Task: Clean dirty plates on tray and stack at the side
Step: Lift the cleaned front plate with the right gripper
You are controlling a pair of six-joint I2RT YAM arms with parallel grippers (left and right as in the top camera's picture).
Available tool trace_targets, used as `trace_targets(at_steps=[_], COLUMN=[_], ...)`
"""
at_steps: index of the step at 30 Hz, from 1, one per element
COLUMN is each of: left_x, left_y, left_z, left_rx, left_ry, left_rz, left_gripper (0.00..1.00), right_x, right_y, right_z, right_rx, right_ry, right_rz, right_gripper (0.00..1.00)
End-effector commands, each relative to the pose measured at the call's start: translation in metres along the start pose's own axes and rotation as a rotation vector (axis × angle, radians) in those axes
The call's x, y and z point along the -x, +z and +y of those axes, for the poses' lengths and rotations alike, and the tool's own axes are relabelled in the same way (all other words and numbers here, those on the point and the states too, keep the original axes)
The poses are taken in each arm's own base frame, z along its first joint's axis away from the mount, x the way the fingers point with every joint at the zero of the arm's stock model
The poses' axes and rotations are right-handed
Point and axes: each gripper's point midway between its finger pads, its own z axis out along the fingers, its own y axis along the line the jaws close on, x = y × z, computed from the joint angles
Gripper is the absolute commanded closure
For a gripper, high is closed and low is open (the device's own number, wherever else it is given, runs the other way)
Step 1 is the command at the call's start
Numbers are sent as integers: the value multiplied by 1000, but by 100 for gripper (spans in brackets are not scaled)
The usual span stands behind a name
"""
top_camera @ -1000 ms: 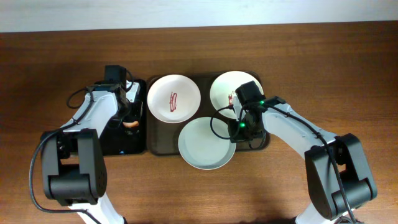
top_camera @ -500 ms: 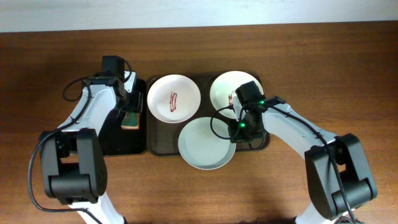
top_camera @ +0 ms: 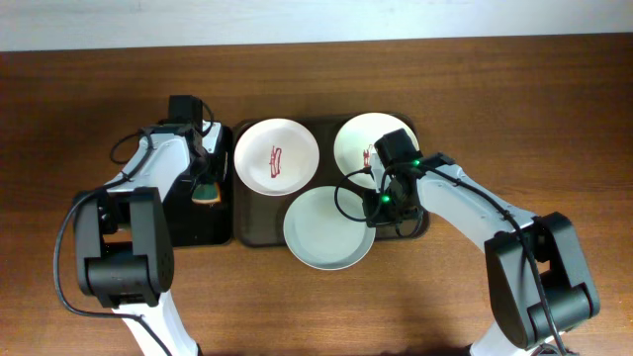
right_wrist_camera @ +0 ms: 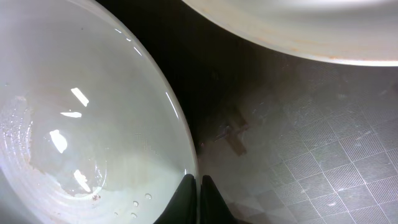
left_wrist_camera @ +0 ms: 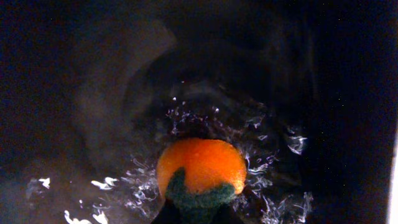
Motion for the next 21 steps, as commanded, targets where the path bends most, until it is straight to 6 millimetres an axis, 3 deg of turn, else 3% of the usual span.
trace_targets(at_steps=[1,2,3,4,6,11,21], left_x=[-1,0,0,0,2,-6,-10], left_y=[-5,-10,-15,-22,-36,-56,-57], left_z=[8,7,7,7,7,4,-5], left_rx=[-4,-5,-4,-4,-3,-17,-68], left_ry=[-26,-26,-27,-31,-45,-118,-119], left_rz=[11,12,12,7,-13,-2,17], left_gripper=[82,56,41,33,0,1,1], right_x=[4,4,5,6,11,29,73], right_y=[-2,-2,-2,-2,-6,-34,-93], right_z=[-2,-2,-2,-1,1,11,2], right_rx=[-25,-24,-24,-23,-20,-21,-263], right_ry=[-4,-5,-6,-7,-12,-58,-181], right_rz=[-12,-13,-15,-20,-35,-94,-232], right_gripper=[96,96,96,96,96,96,96])
